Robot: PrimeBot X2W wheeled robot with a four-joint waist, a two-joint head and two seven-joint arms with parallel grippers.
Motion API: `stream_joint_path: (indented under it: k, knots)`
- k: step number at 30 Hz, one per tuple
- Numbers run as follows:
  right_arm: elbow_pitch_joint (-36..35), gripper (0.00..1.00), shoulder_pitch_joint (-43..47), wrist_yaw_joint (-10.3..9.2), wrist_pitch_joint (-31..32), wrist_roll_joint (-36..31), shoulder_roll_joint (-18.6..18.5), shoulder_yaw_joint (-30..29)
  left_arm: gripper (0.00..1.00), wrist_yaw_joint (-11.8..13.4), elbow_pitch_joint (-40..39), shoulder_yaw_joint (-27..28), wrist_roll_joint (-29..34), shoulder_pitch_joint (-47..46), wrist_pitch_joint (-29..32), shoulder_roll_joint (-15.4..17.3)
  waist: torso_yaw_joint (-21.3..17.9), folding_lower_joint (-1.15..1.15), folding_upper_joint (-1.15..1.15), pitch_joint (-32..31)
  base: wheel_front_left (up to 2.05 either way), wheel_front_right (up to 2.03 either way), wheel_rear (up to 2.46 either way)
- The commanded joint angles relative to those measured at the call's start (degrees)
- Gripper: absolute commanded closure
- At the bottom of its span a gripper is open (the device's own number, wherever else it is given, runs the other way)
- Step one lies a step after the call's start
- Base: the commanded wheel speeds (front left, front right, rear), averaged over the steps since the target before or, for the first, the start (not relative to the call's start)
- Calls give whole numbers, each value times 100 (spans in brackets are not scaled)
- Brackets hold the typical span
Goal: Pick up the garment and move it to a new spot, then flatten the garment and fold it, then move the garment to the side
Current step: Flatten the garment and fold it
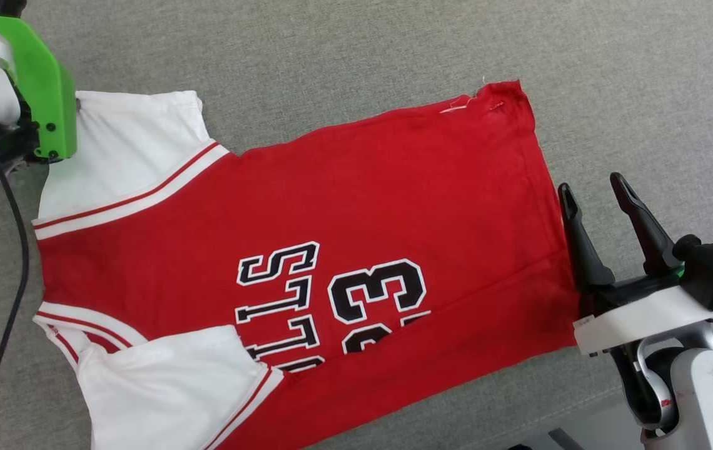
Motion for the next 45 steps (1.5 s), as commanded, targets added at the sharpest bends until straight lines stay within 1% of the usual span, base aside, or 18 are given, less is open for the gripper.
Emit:
stream_joint_path:
  k: [1, 5, 7, 8, 10, 11, 15, 19, 20, 22, 26, 28, 30, 32, 37, 45]
  knots:
    - [11, 0, -111, -5, -35, -7, 9, -7, 100, -1, 161, -77, -8, 261, -59, -68, 62, -1, 0, -50, 0, 0, 0]
    - [18, 0, -102, -5, 8, -26, -60, -32, 100, -41, 145, -5, -25, 290, -627, -164, 200, -1, 0, -201, 0, 0, 0]
    - [18, 0, -100, -5, 33, -12, -96, -35, 100, -57, 149, 192, -229, 304, -983, -298, 287, -1, 0, -337, 0, 0, 0]
    - [29, 0, -54, -5, 115, -23, -124, -76, 100, -108, 68, 305, -332, 315, -1392, -373, 410, -1, 0, -506, 0, 0, 0]
    - [39, 0, 1, -5, 185, -39, -151, -96, 100, -158, -26, 282, -361, 377, -1548, -393, 497, -1, 0, -629, 0, 0, 0]
    - [31, 0, 102, -5, 398, -59, -255, -195, 100, -227, -322, 111, -400, 589, -1591, -377, 678, -1, 0, -862, 0, 0, 0]
    - [-12, 0, 142, -5, 810, -50, -437, -322, 100, -246, -818, -6, -423, 830, -1627, -343, 870, -1, 0, -1057, 0, 0, 0]
    - [-84, 0, 81, -5, 1458, -128, -778, -383, 100, -168, -1484, -64, -432, 1157, -1605, -295, 1069, -1, 0, -1156, 0, 0, 0]
    - [-83, 0, -90, -5, 2121, 0, -1096, -320, 100, -8, -2149, -85, -446, 1503, -1555, -227, 1233, -1, 0, -1153, 0, 0, 0]
    - [-27, 0, -232, -5, 2668, 213, -1363, -156, 100, 102, -2599, -70, -530, 1756, -1493, -198, 1324, -1, 0, -1130, 0, 0, 0]
    - [61, 0, -691, -5, 3571, 614, -1888, 13, 100, 341, -3473, 6, -678, 2159, -1358, -99, 1513, -1, 0, -1003, 0, 0, 0]
    - [146, 0, -938, -5, 3919, 731, -2123, 98, 100, 450, -3876, 24, -657, 2291, -1310, -16, 1620, -1, 0, -908, 0, 0, 0]
    - [284, 0, -1179, -5, 4183, 843, -2279, 152, 100, 550, -4221, 33, -628, 2386, -1285, 27, 1729, -1, 0, -812, 0, 0, 0]
    - [456, 0, -1423, -5, 4389, 883, -2434, 251, 100, 628, -4510, 14, -574, 2462, -1266, 58, 1833, -1, 0, -718, 0, 0, 0]
    - [995, 0, -1944, -5, 4722, 966, -2626, 443, 100, 735, -4978, -49, -505, 2534, -1235, 44, 2067, -1, 0, -510, 0, 0, 0]
    - [1872, 0, -2475, -5, 4728, 986, -2727, 679, 100, 769, -5255, -125, -440, 2521, -1277, -18, 2340, -1, 0, -296, 0, 0, 0]
